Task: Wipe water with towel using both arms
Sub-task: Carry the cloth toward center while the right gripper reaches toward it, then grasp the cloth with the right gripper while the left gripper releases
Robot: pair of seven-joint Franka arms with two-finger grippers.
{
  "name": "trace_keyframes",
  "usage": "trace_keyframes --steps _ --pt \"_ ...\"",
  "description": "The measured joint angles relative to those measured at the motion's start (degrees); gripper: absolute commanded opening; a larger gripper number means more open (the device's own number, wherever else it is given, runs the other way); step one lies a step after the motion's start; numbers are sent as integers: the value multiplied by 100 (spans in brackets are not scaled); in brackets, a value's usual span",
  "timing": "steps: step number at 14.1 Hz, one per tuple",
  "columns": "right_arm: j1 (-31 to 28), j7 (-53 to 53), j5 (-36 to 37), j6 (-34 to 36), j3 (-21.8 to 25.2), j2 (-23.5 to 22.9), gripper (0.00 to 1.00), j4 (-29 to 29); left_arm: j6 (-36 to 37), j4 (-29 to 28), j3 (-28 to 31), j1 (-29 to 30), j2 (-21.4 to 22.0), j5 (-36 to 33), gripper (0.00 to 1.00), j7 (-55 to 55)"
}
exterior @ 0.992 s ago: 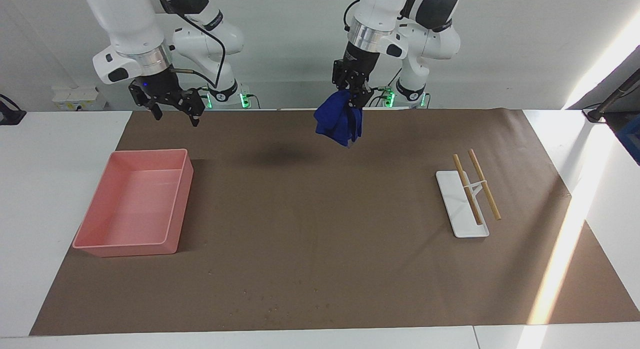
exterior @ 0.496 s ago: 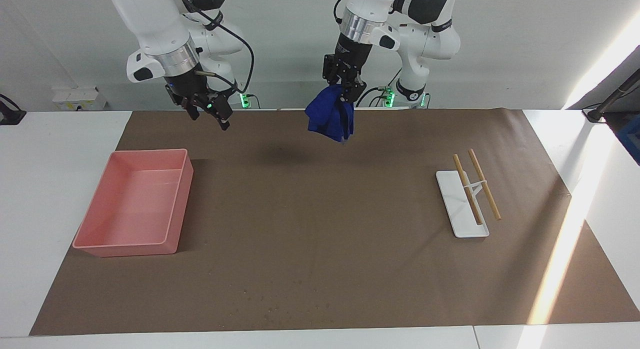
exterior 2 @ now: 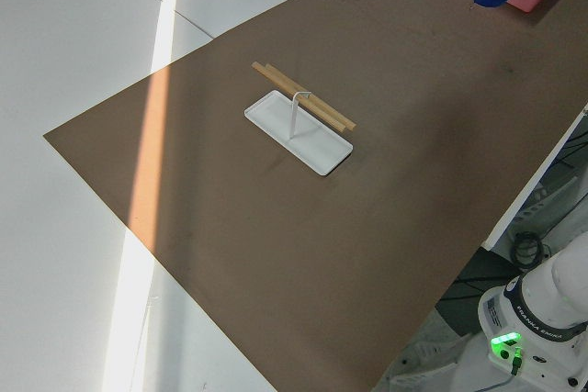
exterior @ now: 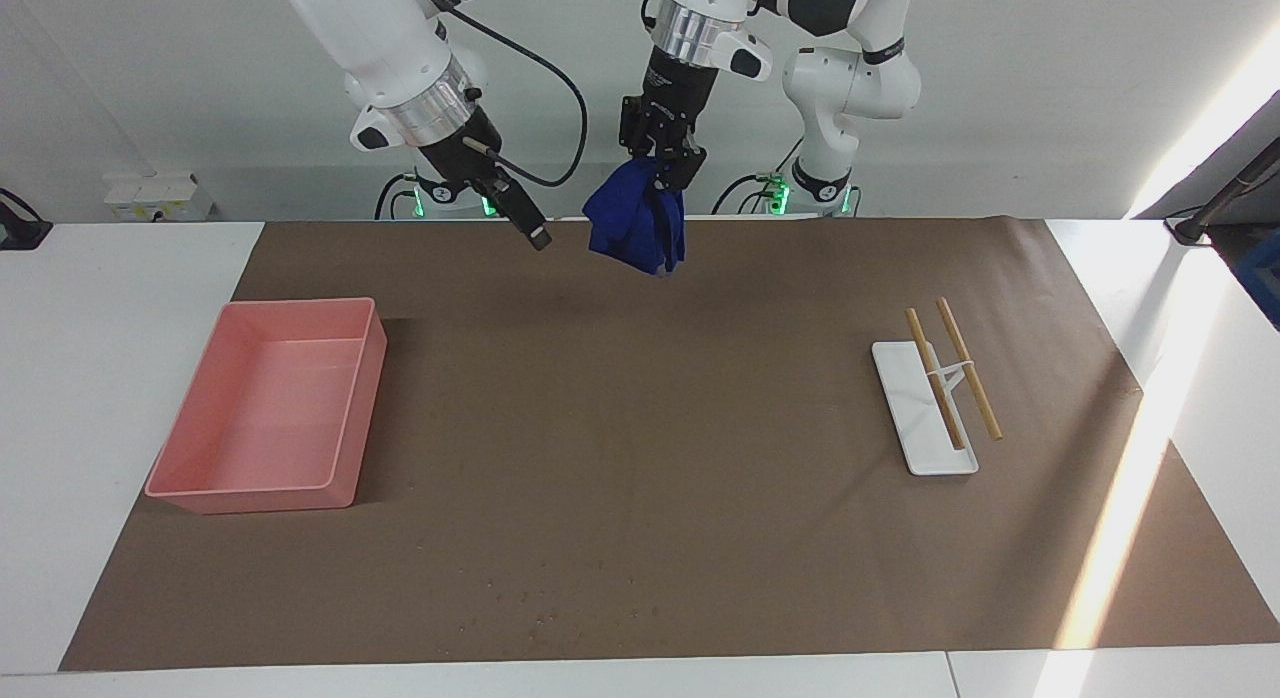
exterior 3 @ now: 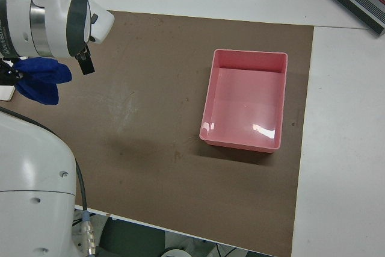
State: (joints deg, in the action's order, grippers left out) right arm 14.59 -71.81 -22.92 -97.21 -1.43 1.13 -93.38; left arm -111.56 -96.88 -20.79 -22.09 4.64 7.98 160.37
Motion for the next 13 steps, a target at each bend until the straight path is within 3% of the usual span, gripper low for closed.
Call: trace_keyframes --steps 4,8,11,13 --pt "63 -831 -742 -12 -1 -21 100 -9 -469 -2 15 8 -3 -7 0 0" --pt "470 -1352 -824 -299 -6 -140 99 -17 -853 -11 12 7 -9 -7 0 26" --pt "604 -1473 -926 -422 -5 -181 72 -26 -1067 -14 3 1 -15 -7 0 38" --pt "603 -1474 -1087 -564 21 -181 30 -28 -1144 -14 -6 -4 -18 -6 0 39"
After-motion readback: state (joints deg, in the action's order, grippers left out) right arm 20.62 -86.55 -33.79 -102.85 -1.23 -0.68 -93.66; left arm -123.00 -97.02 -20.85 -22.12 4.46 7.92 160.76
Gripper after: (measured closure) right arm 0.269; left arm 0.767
